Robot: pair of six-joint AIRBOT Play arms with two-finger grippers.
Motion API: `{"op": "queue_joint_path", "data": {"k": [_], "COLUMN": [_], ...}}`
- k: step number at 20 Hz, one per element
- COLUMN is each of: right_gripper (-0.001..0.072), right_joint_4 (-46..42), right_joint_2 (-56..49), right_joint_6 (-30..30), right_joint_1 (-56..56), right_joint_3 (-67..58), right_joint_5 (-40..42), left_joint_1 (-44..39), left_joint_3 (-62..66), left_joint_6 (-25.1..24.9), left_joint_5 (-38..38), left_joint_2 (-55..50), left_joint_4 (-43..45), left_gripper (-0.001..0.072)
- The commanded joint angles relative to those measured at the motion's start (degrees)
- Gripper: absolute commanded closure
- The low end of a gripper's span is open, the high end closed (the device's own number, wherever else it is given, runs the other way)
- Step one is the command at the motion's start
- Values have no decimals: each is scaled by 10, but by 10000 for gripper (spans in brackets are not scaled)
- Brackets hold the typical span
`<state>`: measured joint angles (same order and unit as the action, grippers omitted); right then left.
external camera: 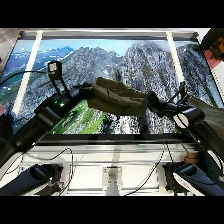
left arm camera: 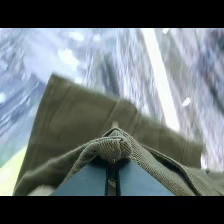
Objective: Fold the clothes and pants, and hang the long-sleeved shirts on hangers.
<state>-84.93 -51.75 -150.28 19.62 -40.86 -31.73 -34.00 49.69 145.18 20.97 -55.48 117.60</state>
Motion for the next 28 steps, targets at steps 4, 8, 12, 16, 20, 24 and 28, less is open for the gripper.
{"op": "queue_joint_path", "data": {"k": [4, 8, 12, 16, 20, 24, 28], "right_gripper": [678, 677, 518, 121, 120, 135, 675], "right_joint_4": [-7, -7, -8, -8, -9, -9, -12], "right_joint_2": [-119, -193, -267, -321, -333, -315, -244], "right_joint_6": [-22, -22, -17, -16, -15, -15, 97], "right_joint_1": [-35, -35, -35, -45, -80, -130, -194], "right_joint_3": [-37, -71, -81, -111, -161, -187, -186], "right_joint_5": [109, 136, 321, 469, 452, 432, 249], "left_joint_1": [48, 53, 85, 140, 183, 202, 205], "left_joint_3": [45, 64, 66, 84, 103, 103, 103], "left_joint_6": [18, 18, 18, 18, 18, 18, 18], "left_joint_5": [-168, -195, -365, -471, -494, -506, -504], "left_joint_2": [-150, -232, -306, -357, -349, -291, -160], "left_joint_4": [2, 2, 1, -177, -205, -145, -28], "left_gripper": [693, 692, 675, 326, 221, 458, 688]}}
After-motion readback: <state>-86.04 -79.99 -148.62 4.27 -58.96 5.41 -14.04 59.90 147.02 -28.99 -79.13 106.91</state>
